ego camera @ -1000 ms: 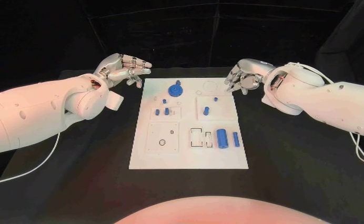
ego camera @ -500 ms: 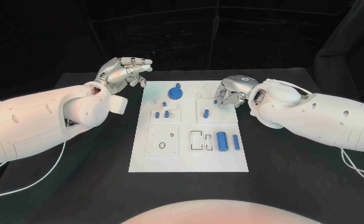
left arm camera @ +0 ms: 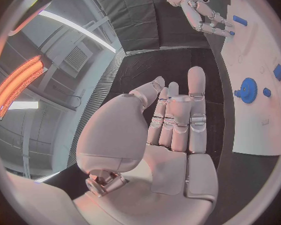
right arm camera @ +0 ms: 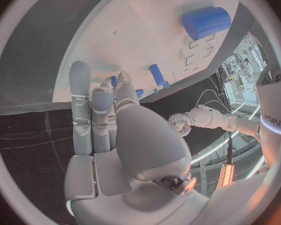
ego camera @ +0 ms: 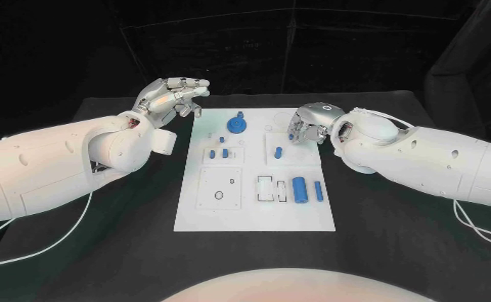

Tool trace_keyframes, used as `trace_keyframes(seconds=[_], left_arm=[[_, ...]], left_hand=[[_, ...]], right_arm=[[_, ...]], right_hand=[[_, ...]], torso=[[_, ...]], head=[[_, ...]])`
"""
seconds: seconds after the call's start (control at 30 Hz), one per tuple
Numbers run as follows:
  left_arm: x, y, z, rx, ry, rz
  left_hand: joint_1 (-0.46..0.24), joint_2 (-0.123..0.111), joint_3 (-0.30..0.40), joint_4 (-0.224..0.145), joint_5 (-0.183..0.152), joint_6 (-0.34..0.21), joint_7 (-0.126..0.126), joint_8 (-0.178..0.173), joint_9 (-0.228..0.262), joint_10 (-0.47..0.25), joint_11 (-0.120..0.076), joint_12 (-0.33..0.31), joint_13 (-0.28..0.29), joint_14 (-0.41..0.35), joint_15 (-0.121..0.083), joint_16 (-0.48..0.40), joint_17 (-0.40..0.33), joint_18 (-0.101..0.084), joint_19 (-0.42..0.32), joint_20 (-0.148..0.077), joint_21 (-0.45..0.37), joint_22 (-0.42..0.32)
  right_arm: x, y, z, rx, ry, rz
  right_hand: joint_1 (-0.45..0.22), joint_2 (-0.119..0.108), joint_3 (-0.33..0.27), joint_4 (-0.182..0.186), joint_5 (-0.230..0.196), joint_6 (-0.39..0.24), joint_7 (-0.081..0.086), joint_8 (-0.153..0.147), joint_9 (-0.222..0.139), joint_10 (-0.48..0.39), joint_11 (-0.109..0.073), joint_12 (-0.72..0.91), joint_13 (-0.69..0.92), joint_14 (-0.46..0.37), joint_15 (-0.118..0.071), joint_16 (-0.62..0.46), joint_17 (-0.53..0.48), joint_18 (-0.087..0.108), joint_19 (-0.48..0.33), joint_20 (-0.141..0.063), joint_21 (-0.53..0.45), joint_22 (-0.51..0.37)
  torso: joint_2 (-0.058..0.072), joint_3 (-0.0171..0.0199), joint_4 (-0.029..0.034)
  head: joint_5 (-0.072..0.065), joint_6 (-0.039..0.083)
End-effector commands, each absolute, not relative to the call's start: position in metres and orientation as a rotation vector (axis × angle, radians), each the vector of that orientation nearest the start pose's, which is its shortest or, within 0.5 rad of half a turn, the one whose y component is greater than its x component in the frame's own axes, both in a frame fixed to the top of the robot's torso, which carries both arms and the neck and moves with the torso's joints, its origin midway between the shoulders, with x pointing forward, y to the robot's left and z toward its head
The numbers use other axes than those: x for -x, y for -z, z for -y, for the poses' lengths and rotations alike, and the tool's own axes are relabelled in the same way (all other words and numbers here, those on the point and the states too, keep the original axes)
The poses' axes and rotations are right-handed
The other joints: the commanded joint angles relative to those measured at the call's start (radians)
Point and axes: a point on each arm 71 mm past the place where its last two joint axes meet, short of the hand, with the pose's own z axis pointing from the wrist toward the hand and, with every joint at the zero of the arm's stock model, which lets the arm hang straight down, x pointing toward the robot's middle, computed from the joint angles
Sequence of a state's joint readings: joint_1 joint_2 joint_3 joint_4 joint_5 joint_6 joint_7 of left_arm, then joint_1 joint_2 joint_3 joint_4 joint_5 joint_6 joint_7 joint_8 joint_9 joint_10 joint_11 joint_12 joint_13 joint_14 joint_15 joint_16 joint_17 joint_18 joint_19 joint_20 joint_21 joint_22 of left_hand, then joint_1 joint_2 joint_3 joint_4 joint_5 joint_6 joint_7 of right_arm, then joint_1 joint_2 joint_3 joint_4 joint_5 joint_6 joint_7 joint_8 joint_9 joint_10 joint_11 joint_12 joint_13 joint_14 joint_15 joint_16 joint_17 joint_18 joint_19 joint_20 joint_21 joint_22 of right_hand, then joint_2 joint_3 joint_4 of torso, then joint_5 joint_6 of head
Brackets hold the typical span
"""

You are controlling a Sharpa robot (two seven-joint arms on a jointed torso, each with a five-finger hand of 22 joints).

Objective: Assemble the parts on the task board

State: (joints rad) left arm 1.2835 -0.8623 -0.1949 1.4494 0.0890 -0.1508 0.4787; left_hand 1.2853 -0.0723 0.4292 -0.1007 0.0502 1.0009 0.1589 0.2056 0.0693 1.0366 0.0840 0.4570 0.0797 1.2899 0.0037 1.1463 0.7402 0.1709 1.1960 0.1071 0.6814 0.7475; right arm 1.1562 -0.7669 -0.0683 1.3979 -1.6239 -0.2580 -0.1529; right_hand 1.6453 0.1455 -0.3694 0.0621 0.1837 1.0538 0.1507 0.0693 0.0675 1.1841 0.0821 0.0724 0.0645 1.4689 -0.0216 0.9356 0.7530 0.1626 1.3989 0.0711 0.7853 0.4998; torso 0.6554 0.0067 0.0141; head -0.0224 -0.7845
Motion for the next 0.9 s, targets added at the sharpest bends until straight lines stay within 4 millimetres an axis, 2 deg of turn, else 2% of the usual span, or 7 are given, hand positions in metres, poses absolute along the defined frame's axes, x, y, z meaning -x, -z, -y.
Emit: trace_keyframes(seconds=[0.03, 0.13, 0.57, 0.7, 0.77, 0.9], left_arm=[[-0.496, 0.191, -0.238, 1.121, 1.628, -1.423], [-0.496, 0.191, -0.239, 1.122, 1.627, -1.425], [-0.497, 0.192, -0.239, 1.125, 1.619, -1.434], [-0.497, 0.192, -0.238, 1.126, 1.619, -1.440], [-0.497, 0.192, -0.238, 1.126, 1.619, -1.443], [-0.497, 0.193, -0.237, 1.125, 1.619, -1.447]], left_hand=[[-0.002, 0.007, -0.006, 0.002, 0.000, 0.004, -0.001, 0.002, -0.002, 0.006, 0.000, 0.004, 0.001, -0.007, 0.000, -0.002, -0.003, 0.012, -0.005, -0.001, -0.005, -0.002], [-0.002, 0.007, -0.007, 0.002, 0.000, 0.004, -0.001, 0.002, -0.002, 0.006, 0.000, 0.004, 0.001, -0.007, 0.000, -0.003, -0.003, 0.012, -0.006, -0.001, -0.005, -0.002], [0.003, 0.013, -0.005, -0.001, 0.000, 0.003, -0.001, 0.002, -0.002, 0.003, 0.000, 0.004, 0.001, -0.010, 0.000, -0.006, -0.008, 0.013, -0.006, -0.001, -0.010, -0.005], [0.004, 0.013, -0.005, -0.001, 0.000, 0.003, -0.001, 0.002, -0.002, 0.003, 0.000, 0.004, 0.001, -0.010, 0.000, -0.006, -0.009, 0.013, -0.006, -0.001, -0.010, -0.005], [0.004, 0.013, -0.005, -0.002, 0.000, 0.003, -0.002, 0.002, -0.002, 0.002, 0.000, 0.004, 0.001, -0.010, 0.000, -0.006, -0.009, 0.013, -0.006, -0.001, -0.010, -0.006], [0.006, 0.014, -0.004, -0.002, 0.000, 0.003, -0.002, 0.002, -0.002, 0.002, 0.000, 0.004, 0.001, -0.011, 0.000, -0.007, -0.010, 0.013, -0.006, -0.001, -0.011, -0.006]], right_arm=[[-0.496, 0.225, 0.197, 0.277, -0.476, -1.721], [-0.496, 0.225, 0.196, 0.275, -0.480, -1.721], [-0.497, 0.229, 0.192, 0.279, -0.485, -1.778], [-0.497, 0.232, 0.192, 0.285, -0.474, -1.815], [-0.497, 0.234, 0.191, 0.289, -0.467, -1.834], [-0.497, 0.236, 0.191, 0.295, -0.453, -1.865]], right_hand=[[0.002, 0.010, 0.002, -0.007, -0.004, -0.007, 0.003, -0.005, 0.000, -0.008, 0.000, -0.001, -0.001, 0.016, 0.007, 0.009, 0.006, -0.006, -0.009, 0.002, 0.009, 0.008], [0.004, 0.016, 0.005, -0.008, -0.005, -0.006, 0.003, -0.004, 0.000, -0.008, 0.000, -0.001, -0.001, 0.014, 0.007, 0.017, 0.012, -0.006, -0.012, 0.003, 0.020, 0.018], [0.030, 0.039, 0.023, -0.024, -0.022, 0.004, 0.002, -0.002, 0.002, -0.003, -0.002, 0.000, -0.001, 0.013, 0.007, 0.069, 0.058, -0.010, -0.022, 0.007, 0.084, 0.087], [0.047, 0.048, 0.032, -0.036, -0.010, 0.010, 0.001, -0.001, 0.002, 0.001, -0.003, 0.000, -0.001, 0.015, 0.007, 0.087, 0.074, -0.012, -0.024, 0.008, 0.108, 0.113], [0.063, 0.053, 0.040, -0.049, 0.021, 0.012, 0.002, -0.003, 0.001, 0.002, -0.002, -0.002, -0.002, 0.013, 0.008, 0.100, 0.084, -0.014, -0.029, 0.009, 0.130, 0.135], [0.064, 0.053, 0.041, -0.052, 0.025, 0.012, 0.002, -0.004, 0.000, 0.002, -0.002, -0.002, -0.002, 0.012, 0.008, 0.103, 0.086, -0.014, -0.030, 0.009, 0.134, 0.140]], torso=[[0.000, 0.0010, -0.0007], [0.000, -0.0002, -0.0006], [0.001, -0.0004, 0.0002], [-0.001, -0.0009, -0.0005], [0.000, -0.0006, -0.0008], [-0.001, -0.0002, -0.0009]], head=[[0.001, -0.001], [0.000, -0.003], [0.001, -0.006], [0.001, -0.009], [0.001, -0.009], [0.000, -0.011]])
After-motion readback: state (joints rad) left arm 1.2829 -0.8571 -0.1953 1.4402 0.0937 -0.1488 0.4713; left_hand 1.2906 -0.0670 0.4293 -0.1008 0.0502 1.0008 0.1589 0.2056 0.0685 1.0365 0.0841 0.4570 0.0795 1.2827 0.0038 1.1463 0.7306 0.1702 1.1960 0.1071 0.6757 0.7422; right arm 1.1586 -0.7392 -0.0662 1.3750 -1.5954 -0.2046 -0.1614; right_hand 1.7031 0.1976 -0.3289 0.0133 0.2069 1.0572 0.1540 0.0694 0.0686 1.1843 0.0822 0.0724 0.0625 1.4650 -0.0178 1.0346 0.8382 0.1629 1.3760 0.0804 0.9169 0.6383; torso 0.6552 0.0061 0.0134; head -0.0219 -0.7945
